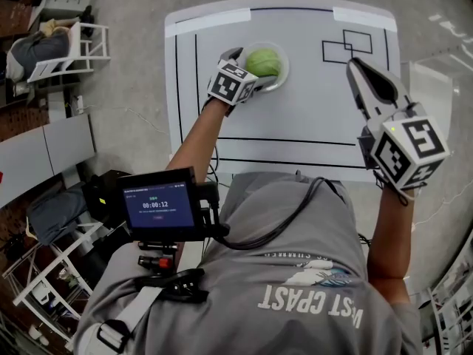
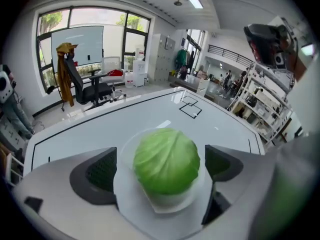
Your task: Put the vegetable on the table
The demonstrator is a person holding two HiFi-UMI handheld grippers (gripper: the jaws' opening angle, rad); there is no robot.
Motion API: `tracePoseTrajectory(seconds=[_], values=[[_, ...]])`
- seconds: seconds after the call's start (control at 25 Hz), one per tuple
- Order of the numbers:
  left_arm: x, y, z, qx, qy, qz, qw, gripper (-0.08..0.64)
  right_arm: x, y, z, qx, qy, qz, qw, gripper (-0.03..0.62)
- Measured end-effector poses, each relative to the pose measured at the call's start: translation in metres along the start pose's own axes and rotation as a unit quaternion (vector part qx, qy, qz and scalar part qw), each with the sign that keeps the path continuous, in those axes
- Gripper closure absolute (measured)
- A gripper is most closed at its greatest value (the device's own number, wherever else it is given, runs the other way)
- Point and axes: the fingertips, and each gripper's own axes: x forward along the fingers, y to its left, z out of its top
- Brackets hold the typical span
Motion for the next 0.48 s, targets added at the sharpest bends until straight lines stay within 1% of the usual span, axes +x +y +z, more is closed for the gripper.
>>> tracePoseTrajectory(seconds=[0.08,0.28,0.36,0.48], values=[[-0.001,0.005,0.004,-0.010,-0.008,0.004,0.9999,0.023,0.000,-0.001,0.002,-0.002,0.000,0.000,1.000,0.583],[-0.009,0.009,0.029,-0.009,-0.033,0.018,0.9992,0.023,-0.001,-0.005,0.010,-0.009,-0.001,0.007,1.000,0.583],[-0.019,0.006,0.041,-0.006,-0.052,0.027,0.9982,0.025,-0.003,-0.003,0.010,-0.013,-0.003,0.012,1.000,0.583],[-0.041,-0.001,0.073,0.002,-0.097,0.047,0.9941,0.025,-0.010,-0.001,0.017,-0.022,-0.007,0.022,0.999,0.583]])
